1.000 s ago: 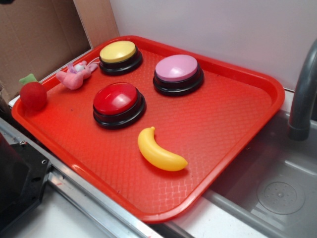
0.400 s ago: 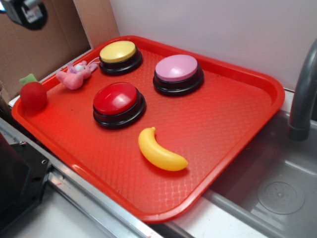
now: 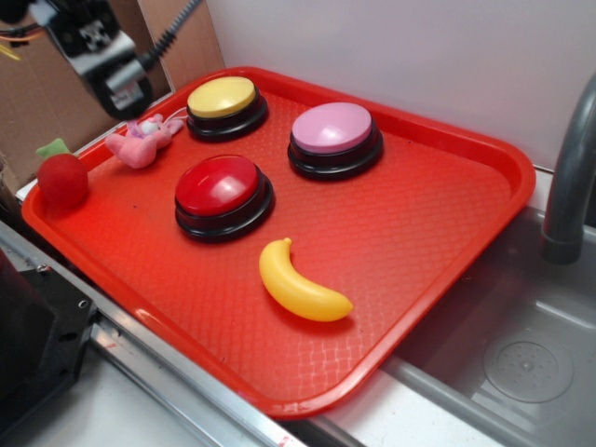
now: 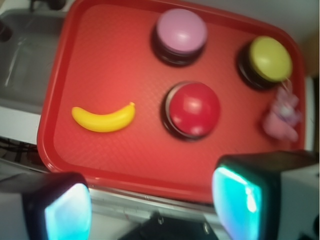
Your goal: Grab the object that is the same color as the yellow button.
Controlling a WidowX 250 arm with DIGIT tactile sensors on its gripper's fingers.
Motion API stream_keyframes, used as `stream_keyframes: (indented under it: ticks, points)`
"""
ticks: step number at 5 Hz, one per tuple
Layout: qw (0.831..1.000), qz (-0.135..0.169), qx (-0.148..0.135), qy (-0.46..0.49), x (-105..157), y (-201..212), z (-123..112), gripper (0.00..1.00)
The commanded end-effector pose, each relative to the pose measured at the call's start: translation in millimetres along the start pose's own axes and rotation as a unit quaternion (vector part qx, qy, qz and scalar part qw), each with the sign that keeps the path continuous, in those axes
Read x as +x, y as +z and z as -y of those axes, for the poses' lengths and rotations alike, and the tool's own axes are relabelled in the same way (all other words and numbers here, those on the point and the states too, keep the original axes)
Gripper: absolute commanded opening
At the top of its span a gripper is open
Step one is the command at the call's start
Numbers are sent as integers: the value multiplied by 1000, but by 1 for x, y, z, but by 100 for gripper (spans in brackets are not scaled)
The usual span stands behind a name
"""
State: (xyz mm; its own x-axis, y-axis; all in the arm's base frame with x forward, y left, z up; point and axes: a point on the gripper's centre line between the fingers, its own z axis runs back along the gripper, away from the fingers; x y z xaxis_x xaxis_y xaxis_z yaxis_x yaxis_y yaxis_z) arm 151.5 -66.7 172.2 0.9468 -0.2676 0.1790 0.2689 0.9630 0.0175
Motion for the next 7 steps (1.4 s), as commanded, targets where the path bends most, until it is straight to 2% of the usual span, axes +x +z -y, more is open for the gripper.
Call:
stream_keyframes:
  ticks: [1,3,4,5,6,7]
  points:
    - [971,76,-51,-219,18,-33,19,100]
    - [924,75,-17,-375,24,-70,34,100]
    - [891,85,-9,-447,30,-92,38,100]
    - [862,72,-14,-502,36,-119,43,100]
    - [842,81,-50,-532,36,-134,45,100]
    - [829,66,-81,-550,35,-152,49,100]
